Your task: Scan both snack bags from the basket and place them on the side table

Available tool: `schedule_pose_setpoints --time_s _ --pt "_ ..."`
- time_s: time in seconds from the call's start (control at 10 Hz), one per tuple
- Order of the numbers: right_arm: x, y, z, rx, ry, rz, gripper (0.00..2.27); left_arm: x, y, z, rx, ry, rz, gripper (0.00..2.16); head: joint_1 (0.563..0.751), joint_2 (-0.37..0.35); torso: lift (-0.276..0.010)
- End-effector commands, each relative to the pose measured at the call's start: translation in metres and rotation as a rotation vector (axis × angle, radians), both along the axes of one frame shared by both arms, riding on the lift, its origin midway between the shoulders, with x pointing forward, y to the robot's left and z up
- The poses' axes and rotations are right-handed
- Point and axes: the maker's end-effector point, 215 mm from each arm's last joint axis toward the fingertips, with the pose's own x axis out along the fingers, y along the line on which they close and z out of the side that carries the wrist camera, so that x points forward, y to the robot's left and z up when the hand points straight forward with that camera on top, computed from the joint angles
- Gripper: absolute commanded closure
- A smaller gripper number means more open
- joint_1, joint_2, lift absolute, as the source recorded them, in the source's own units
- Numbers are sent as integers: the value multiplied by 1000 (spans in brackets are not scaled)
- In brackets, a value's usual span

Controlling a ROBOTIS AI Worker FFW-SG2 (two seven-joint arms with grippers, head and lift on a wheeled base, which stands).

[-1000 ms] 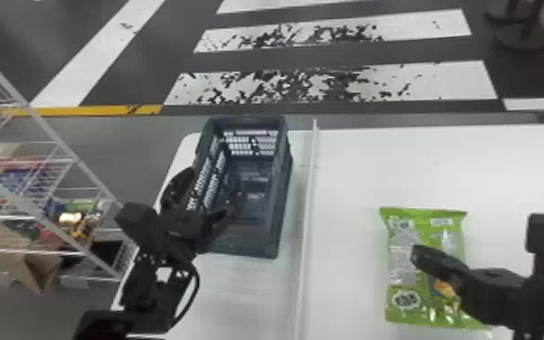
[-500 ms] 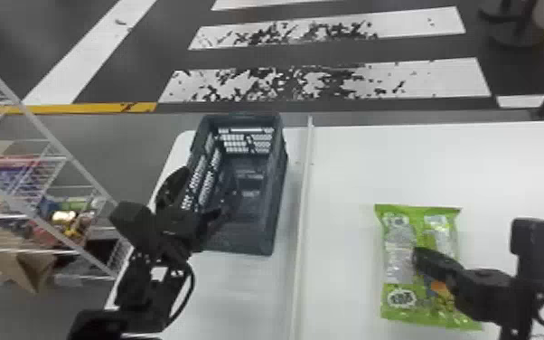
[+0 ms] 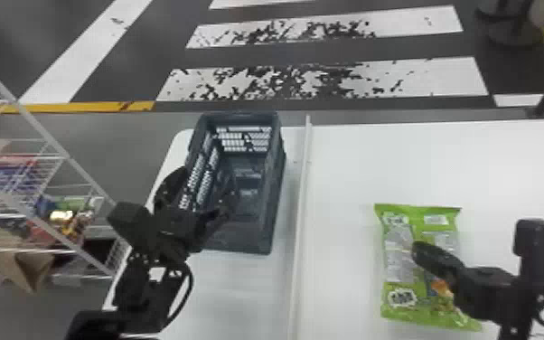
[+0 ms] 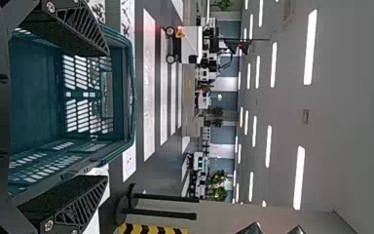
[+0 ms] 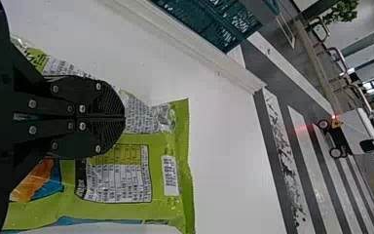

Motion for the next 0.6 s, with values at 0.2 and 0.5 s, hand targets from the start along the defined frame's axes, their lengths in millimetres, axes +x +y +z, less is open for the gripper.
schedule_pose_setpoints --time_s 0.2,0.5 --pt "-9 43 39 32 -29 78 2263 -1 -2 1 -1 -3 -3 100 695 215 -75" --pt "4 68 12 -29 -10 143 2263 -4 -1 2 3 -2 -5 100 695 271 -75"
